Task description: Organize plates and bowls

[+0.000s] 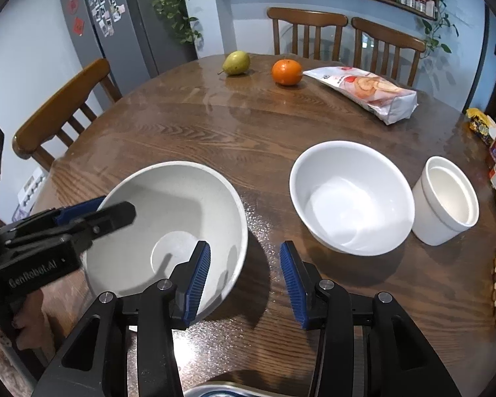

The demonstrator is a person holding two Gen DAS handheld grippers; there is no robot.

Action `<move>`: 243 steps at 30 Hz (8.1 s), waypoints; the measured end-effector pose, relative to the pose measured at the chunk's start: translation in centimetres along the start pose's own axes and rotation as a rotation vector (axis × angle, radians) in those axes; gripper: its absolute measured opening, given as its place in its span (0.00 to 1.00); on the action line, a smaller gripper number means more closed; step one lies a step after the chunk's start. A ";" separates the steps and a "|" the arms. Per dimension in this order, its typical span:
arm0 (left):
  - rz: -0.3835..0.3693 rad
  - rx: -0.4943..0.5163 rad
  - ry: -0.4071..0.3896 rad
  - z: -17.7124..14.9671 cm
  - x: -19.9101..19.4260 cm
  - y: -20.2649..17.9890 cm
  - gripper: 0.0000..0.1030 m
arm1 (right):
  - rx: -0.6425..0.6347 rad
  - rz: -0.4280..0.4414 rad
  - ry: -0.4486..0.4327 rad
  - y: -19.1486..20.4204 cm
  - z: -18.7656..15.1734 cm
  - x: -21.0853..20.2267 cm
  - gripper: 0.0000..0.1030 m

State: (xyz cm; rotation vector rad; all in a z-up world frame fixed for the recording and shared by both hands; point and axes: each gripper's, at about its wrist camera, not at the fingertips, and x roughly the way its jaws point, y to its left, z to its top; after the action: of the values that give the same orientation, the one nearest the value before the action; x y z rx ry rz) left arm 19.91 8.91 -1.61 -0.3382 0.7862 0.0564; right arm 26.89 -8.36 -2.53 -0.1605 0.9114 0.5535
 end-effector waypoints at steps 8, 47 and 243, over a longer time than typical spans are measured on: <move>-0.020 0.025 -0.086 0.7 -3.0 -2.7 0.54 | 0.045 0.007 -0.039 -1.5 0.3 -1.2 0.45; -0.060 0.156 0.137 1.3 9.2 -15.7 0.60 | 0.510 0.165 -0.044 -15.9 -0.2 2.8 0.54; 0.043 -0.001 -0.006 -4.7 -1.3 -6.7 0.41 | -0.002 0.165 -0.106 0.6 -0.8 -0.6 0.36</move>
State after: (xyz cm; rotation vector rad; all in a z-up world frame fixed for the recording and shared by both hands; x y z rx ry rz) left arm 16.95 1.22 -1.90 -0.3221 0.7874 0.0979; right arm 25.77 -8.32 -2.50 -0.0576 0.8254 0.7100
